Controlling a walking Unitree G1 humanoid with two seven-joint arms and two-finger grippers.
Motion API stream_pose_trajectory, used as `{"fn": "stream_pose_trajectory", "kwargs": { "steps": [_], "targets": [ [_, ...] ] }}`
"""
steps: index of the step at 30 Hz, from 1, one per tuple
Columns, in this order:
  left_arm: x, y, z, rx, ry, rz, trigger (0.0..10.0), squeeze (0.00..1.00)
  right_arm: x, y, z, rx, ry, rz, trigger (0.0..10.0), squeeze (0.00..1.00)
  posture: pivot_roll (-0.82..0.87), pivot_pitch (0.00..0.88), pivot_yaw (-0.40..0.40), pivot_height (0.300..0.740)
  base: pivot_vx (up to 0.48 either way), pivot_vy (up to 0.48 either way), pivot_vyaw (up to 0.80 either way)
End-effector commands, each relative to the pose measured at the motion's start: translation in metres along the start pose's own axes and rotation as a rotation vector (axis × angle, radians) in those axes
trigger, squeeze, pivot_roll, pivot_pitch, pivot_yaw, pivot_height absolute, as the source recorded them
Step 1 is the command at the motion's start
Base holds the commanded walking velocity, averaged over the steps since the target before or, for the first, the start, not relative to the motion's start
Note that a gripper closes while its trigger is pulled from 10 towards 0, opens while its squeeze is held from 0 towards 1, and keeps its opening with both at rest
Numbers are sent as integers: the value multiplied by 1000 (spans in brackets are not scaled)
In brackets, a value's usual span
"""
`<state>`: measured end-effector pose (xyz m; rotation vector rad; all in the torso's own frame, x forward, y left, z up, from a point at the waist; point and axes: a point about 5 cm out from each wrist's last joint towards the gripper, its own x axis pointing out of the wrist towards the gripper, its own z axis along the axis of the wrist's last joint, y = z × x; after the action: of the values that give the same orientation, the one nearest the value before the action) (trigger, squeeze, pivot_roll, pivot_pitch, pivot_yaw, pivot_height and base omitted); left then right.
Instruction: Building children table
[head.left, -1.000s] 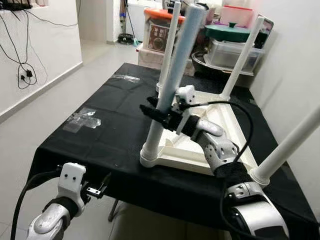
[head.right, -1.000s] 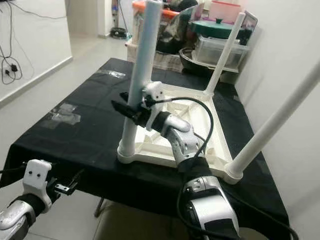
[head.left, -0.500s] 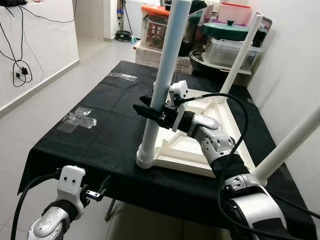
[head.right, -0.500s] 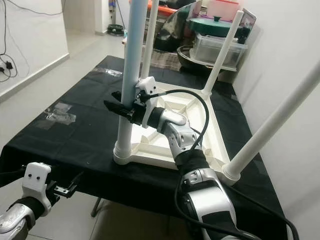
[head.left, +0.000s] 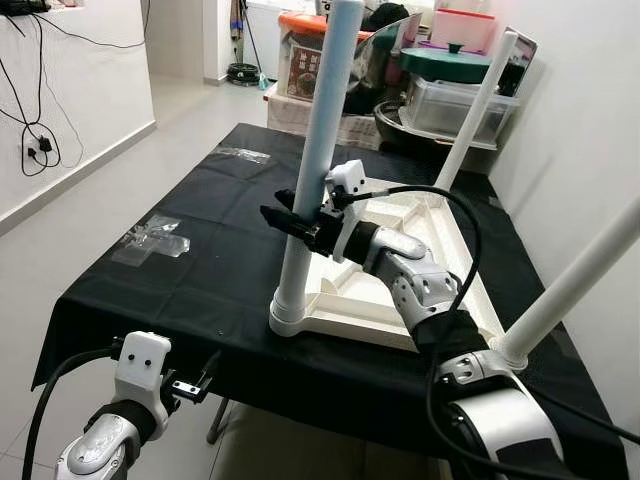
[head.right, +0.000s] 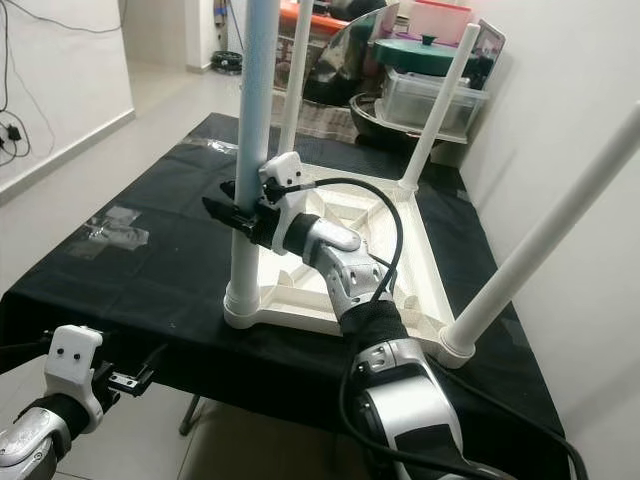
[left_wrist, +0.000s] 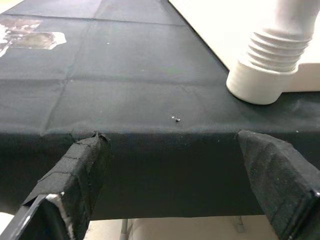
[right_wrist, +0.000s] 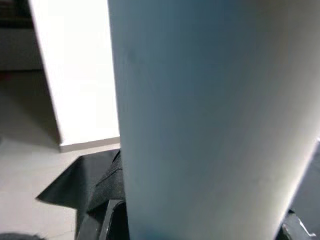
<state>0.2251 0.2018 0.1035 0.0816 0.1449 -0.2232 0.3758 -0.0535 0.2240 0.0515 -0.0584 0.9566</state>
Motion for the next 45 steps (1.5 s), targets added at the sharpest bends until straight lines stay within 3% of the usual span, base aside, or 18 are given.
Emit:
{"fn": "stream_pose_trajectory", "kwargs": {
  "steps": [1, 2, 3, 4, 5, 6, 8, 9, 12, 17, 23, 30, 32, 33, 36, 37, 38, 45],
  "targets": [
    [1, -4, -2, -5, 4, -8, 10000, 0, -11, -10, -51, 87, 210, -206, 0, 0, 125, 0, -160, 740, 0, 0, 0],
    [1, -4, -2, -5, 4, -8, 10000, 0, -11, -10, -51, 87, 210, -206, 0, 0, 125, 0, -160, 740, 0, 0, 0],
    [2, -4, -2, -5, 3, -8, 10000, 0, -18, -20, -59, 118, 232, -374, 0, 0, 124, 0, -161, 740, 0, 0, 0],
    [2, -4, -2, -5, 3, -8, 10000, 0, -18, -20, -59, 118, 232, -374, 0, 0, 124, 0, -161, 740, 0, 0, 0],
    [2, -4, -2, -3, 4, -4, 10000, 0, -30, -30, -67, 133, 230, -592, 0, 0, 128, 0, -161, 740, 0, 0, 0],
    [2, -4, -2, -3, 4, -4, 10000, 0, -30, -30, -67, 133, 230, -592, 0, 0, 128, 0, -161, 740, 0, 0, 0],
    [1, -2, -2, -1, 5, 3, 10000, 0, -55, -38, -81, 158, 238, -865, 0, 0, 126, 0, -159, 740, 0, 0, 0],
    [1, -2, -2, -1, 6, 5, 10000, 0, -63, -38, -85, 165, 244, -930, 0, 0, 126, 0, -159, 740, 0, 0, 0],
    [1, -1, -3, 0, 8, 7, 10000, 0, -76, -35, -86, 157, 221, -1047, 0, 0, 120, 0, -154, 740, 0, 0, 0],
    [2, 0, -3, 2, 7, 10, 10000, 0, -81, -30, -81, 135, 193, -1111, 0, 0, 117, 0, -148, 740, 0, 0, 0],
    [5, 1, -2, 8, 5, 10, 10000, 0, -67, -19, -79, 86, 237, -1086, 0, 0, 118, 0, -149, 740, 0, 0, 0],
    [6, 1, -1, 7, 1, 14, 10000, 0, -44, -8, -76, 159, 229, -944, 0, 0, 122, 0, -154, 740, 0, 0, 0],
    [6, 1, -1, 6, 0, 13, 10000, 0, -28, 2, -71, 248, 186, -727, 0, 0, 126, 0, -157, 740, 0, 0, 0],
    [6, 1, -2, 7, 1, 12, 10000, 0, -19, 10, -62, 245, 136, -545, 0, 0, 124, 0, -158, 740, 0, 0, 0],
    [7, 2, -2, 8, 1, 11, 10000, 0, -14, 16, -56, 236, 105, -423, 0, 0, 124, 0, -158, 740, 0, 0, 0],
    [7, 2, -2, 8, 1, 11, 10000, 0, -11, 22, -49, 215, 79, -285, 0, 0, 124, 0, -162, 740, 0, 0, 0],
    [7, 2, -2, 8, 1, 11, 10000, 0, -11, 22, -49, 215, 79, -285, 0, 0, 124, 0, -162, 740, 0, 0, 0],
    [6, 0, -4, -1, 2, 19, 10000, 0, -5, 35, -26, 201, -15, 64, 0, 0, 143, 0, -181, 740, 0, 0, 0]
  ]
}}
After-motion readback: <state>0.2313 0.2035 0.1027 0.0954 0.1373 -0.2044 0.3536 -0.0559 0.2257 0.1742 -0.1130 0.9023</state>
